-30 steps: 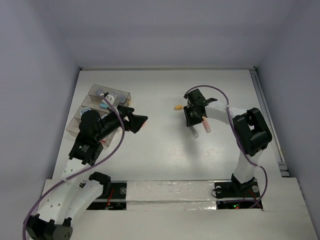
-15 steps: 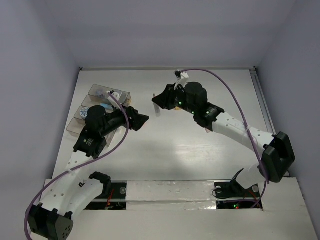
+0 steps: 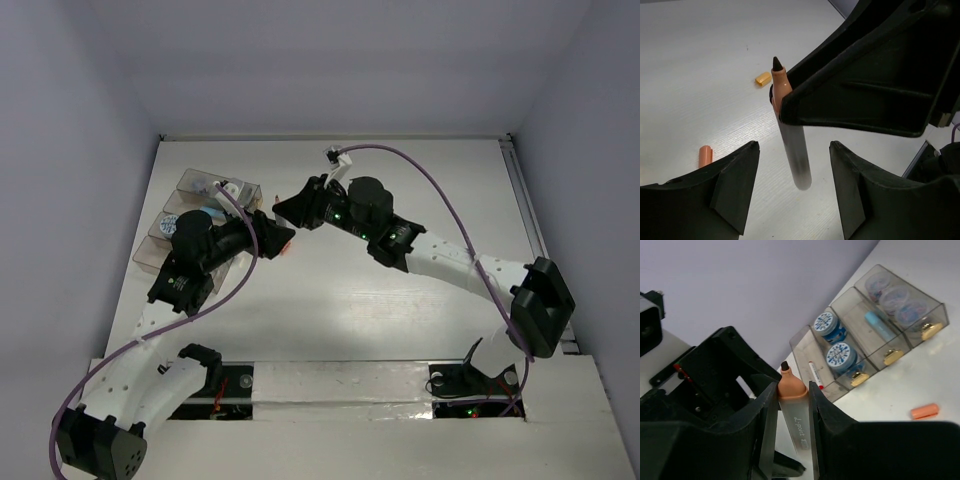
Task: Sort the stationery into containers
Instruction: Pick up the pen from the center of the board.
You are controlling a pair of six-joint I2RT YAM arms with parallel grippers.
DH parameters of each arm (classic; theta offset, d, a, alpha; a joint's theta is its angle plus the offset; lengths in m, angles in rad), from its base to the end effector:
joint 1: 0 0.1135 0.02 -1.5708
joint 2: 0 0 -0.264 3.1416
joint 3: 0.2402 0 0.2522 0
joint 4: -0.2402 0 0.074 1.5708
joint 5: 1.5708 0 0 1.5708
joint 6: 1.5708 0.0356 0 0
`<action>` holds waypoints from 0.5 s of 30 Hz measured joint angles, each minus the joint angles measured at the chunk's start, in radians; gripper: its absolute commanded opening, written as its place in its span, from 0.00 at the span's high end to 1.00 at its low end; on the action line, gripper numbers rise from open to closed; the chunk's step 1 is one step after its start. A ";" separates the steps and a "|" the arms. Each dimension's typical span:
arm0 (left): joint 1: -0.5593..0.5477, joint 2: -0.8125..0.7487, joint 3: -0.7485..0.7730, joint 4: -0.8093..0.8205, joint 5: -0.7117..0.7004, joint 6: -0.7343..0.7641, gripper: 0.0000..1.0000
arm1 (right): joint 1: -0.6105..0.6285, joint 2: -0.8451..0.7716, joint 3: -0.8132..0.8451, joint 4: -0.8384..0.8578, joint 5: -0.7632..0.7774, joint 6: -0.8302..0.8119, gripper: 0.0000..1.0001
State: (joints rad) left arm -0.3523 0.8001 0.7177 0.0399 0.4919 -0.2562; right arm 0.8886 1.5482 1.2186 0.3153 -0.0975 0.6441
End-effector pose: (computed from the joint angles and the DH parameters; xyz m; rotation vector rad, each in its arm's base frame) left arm 0.1729 -0.0815 0.3381 0.4705 1.6109 -0.8592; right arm 0.2335 0.2930 0.3534 -0.2943 1.7114 1.2468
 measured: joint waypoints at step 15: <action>0.000 0.000 0.000 0.000 -0.018 -0.003 0.73 | 0.031 0.021 0.037 0.031 0.023 0.010 0.95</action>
State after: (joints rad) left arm -0.3523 0.8005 0.7177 0.0399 0.4736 -0.2596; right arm 0.9195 1.5696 1.2560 0.3462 -0.0742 0.6540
